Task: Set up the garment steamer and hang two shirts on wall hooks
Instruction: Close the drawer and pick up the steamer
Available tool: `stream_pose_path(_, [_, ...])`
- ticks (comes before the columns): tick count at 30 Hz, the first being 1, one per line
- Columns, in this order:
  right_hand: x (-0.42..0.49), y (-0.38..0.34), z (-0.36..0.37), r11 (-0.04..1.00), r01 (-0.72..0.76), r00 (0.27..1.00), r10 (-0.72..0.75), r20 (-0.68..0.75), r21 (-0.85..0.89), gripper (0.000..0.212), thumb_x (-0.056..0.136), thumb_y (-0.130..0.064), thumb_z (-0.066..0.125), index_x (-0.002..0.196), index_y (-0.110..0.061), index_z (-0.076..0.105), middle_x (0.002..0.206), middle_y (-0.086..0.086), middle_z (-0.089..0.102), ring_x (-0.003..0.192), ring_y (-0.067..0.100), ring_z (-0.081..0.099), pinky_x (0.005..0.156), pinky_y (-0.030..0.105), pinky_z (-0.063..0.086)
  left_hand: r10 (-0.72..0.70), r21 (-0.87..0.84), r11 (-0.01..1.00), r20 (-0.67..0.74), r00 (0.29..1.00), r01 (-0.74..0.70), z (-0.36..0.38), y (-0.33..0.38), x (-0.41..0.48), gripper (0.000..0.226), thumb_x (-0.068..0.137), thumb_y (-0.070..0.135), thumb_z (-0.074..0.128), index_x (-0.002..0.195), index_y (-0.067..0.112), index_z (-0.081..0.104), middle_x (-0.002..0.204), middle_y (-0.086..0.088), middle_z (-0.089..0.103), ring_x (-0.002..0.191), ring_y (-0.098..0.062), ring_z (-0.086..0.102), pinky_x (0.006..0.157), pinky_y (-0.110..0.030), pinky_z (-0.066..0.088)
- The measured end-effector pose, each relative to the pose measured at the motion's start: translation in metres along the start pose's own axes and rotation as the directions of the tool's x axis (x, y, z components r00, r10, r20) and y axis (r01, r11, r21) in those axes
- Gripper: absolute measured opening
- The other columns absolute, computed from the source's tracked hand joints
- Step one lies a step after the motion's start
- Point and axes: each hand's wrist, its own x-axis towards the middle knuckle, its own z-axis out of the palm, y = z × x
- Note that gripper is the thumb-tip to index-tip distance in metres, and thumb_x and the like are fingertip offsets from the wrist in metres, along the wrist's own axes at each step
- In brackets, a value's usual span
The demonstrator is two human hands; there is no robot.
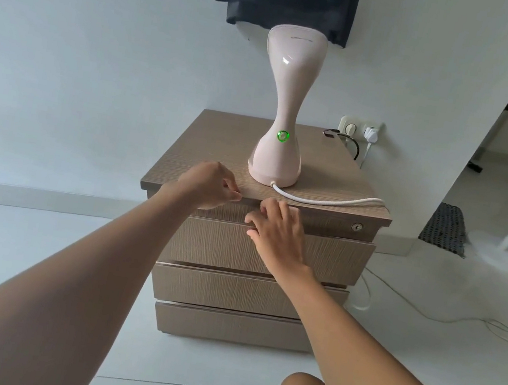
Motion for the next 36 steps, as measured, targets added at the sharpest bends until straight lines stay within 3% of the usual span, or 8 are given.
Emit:
stream_pose_path(4, [0.004, 0.01, -0.001, 1.0, 0.003, 0.999, -0.002, -0.052, 0.019, 0.049, 0.056, -0.046, 0.088, 0.088, -0.022, 0.06, 0.091, 0.001, 0.055, 0.082, 0.023, 0.054, 0.074, 0.037, 0.043, 0.006, -0.014, 1.0, 0.035, 0.999, -0.006, -0.003, 0.0, 0.001, 0.002, 0.081, 0.033, 0.071, 0.082, 0.033, 0.073, 0.097, 0.007, 0.07, 0.096, -0.013, 0.061, 0.085, -0.034, 0.051])
stream_pose_path(10, [0.051, 0.049, -0.031, 0.939, 0.027, 0.956, 0.076, -0.284, 0.344, 0.022, 0.084, -0.032, 0.068, 0.086, -0.011, 0.063, 0.087, 0.008, 0.058, 0.078, 0.029, 0.059, 0.063, 0.039, 0.048, 0.004, -0.029, 1.0, 0.135, 0.991, 0.0, -0.013, 0.005, 0.0, 0.007, 0.084, 0.029, 0.07, 0.089, 0.026, 0.074, 0.097, 0.005, 0.066, 0.098, -0.014, 0.06, 0.087, -0.029, 0.047])
stream_pose_path(13, [0.082, 0.066, -0.039, 0.816, -0.287, 0.915, 0.388, -0.109, 0.501, 0.039, 0.084, -0.047, 0.063, 0.107, -0.017, 0.057, 0.108, 0.006, 0.052, 0.097, 0.025, 0.055, 0.069, 0.036, 0.048, -0.016, -0.007, 1.0, 0.218, 0.976, 0.018, -0.024, 0.011, 0.003, 0.011, 0.083, 0.032, 0.07, 0.091, 0.027, 0.075, 0.1, 0.009, 0.069, 0.094, -0.01, 0.062, 0.085, -0.027, 0.047])
stream_pose_path(16, [0.111, 0.066, -0.036, 0.55, -0.577, 0.802, 0.522, 0.291, 0.604, 0.072, 0.074, -0.072, 0.059, 0.127, -0.027, 0.04, 0.127, 0.002, 0.041, 0.115, 0.022, 0.05, 0.082, 0.035, 0.041, -0.046, 0.029, 0.999, 0.241, 0.969, 0.04, -0.029, 0.019, 0.013, 0.019, 0.083, 0.036, 0.069, 0.098, 0.025, 0.073, 0.103, 0.008, 0.068, 0.094, -0.012, 0.06, 0.082, -0.026, 0.044])
stream_pose_path(21, [0.128, 0.06, -0.011, 0.616, -0.606, 0.792, 0.526, 0.309, 0.504, 0.071, 0.063, -0.072, 0.065, 0.114, -0.028, 0.042, 0.114, 0.001, 0.045, 0.115, 0.026, 0.044, 0.076, 0.033, 0.033, -0.076, -0.012, 0.997, 0.167, 0.983, 0.079, -0.014, 0.017, 0.044, 0.063, 0.08, 0.04, 0.073, 0.135, 0.025, 0.047, 0.119, -0.005, 0.059, 0.102, -0.02, 0.056, 0.083, -0.028, 0.04])
stream_pose_path(26, [0.142, 0.095, -0.002, 0.646, -0.503, 0.864, 0.363, 0.348, 0.574, 0.064, 0.061, -0.068, 0.073, 0.103, -0.028, 0.046, 0.11, -0.003, 0.056, 0.101, 0.022, 0.057, 0.08, 0.034, 0.046, -0.058, -0.166, 0.983, 0.153, 0.987, 0.083, 0.001, 0.009, 0.077, 0.102, 0.068, 0.042, 0.083, 0.149, 0.029, 0.023, 0.137, -0.008, 0.047, 0.123, -0.022, 0.048, 0.092, -0.03, 0.038])
stream_pose_path(31, [0.159, 0.144, 0.009, 0.301, -0.498, 0.847, -0.034, 0.531, 0.813, 0.049, 0.08, -0.029, 0.078, 0.122, -0.026, 0.053, 0.127, 0.001, 0.059, 0.112, 0.013, 0.059, 0.085, 0.011, 0.047, -0.073, -0.214, 0.972, 0.105, 0.992, 0.095, 0.011, 0.01, 0.111, 0.115, 0.058, 0.056, 0.084, 0.149, 0.04, 0.014, 0.147, -0.001, 0.037, 0.126, -0.021, 0.045, 0.095, -0.029, 0.036])
stream_pose_path(36, [0.185, 0.169, 0.028, 0.484, -0.502, 0.827, 0.024, 0.562, 0.717, 0.056, 0.083, -0.039, 0.074, 0.133, -0.028, 0.051, 0.123, 0.002, 0.047, 0.11, 0.015, 0.056, 0.087, 0.023, 0.047, -0.078, -0.244, 0.966, 0.05, 0.996, 0.088, 0.025, 0.013, 0.144, 0.108, 0.062, 0.052, 0.083, 0.149, 0.034, 0.021, 0.15, -0.001, 0.035, 0.134, -0.02, 0.036, 0.105, -0.033, 0.032])
